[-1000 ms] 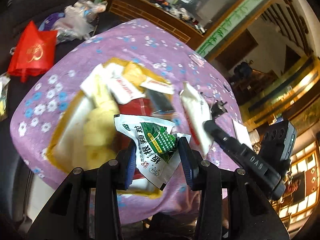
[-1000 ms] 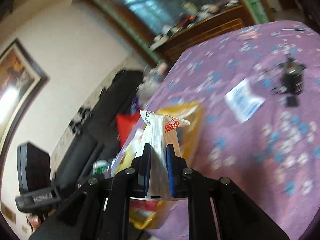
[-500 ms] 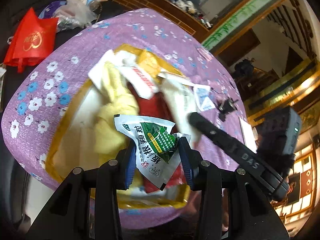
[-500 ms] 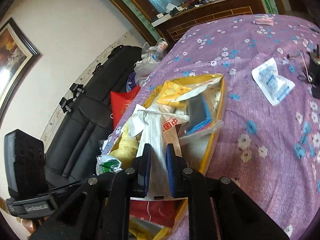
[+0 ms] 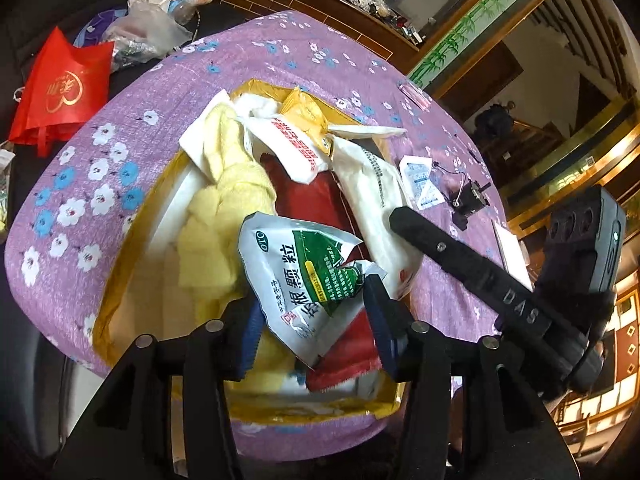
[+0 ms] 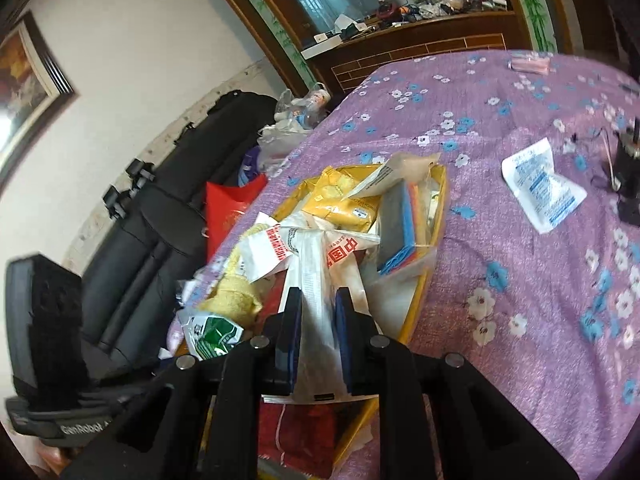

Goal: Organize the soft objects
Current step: 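Carry the green sachet and white packet over the white tray and release both, then reach the right tool to the white desiccant packet and grasp it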

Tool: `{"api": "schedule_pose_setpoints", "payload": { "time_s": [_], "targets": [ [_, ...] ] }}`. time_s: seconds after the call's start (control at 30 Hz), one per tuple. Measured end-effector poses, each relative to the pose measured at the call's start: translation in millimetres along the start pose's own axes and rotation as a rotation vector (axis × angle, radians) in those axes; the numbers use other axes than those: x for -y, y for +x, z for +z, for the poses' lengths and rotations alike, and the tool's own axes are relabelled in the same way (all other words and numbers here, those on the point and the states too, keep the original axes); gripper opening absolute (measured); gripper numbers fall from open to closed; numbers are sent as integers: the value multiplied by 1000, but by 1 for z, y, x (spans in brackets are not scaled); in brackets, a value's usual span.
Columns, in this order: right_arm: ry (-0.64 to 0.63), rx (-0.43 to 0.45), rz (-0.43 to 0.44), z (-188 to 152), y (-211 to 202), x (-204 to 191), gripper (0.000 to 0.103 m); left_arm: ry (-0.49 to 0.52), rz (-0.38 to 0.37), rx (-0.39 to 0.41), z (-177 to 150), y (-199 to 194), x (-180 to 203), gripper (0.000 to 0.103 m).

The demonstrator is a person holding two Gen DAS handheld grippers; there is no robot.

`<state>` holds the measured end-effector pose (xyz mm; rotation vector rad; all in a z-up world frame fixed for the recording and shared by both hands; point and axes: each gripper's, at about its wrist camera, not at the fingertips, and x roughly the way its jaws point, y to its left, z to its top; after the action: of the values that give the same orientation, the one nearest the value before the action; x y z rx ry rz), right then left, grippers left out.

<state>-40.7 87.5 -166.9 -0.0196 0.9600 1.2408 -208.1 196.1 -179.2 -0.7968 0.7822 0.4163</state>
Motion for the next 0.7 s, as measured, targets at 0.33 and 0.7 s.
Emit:
{"api": "schedule_pose_setpoints", "payload": {
  "time_s": [0.33,0.7],
  "targets": [
    [-20,81,57,-2,-47,-11,48,128,146,111,-16,-30,43,60],
    [38,150,23,-12,-102,25,58,218,102,139,-40,-44,94,60]
  ]
}}
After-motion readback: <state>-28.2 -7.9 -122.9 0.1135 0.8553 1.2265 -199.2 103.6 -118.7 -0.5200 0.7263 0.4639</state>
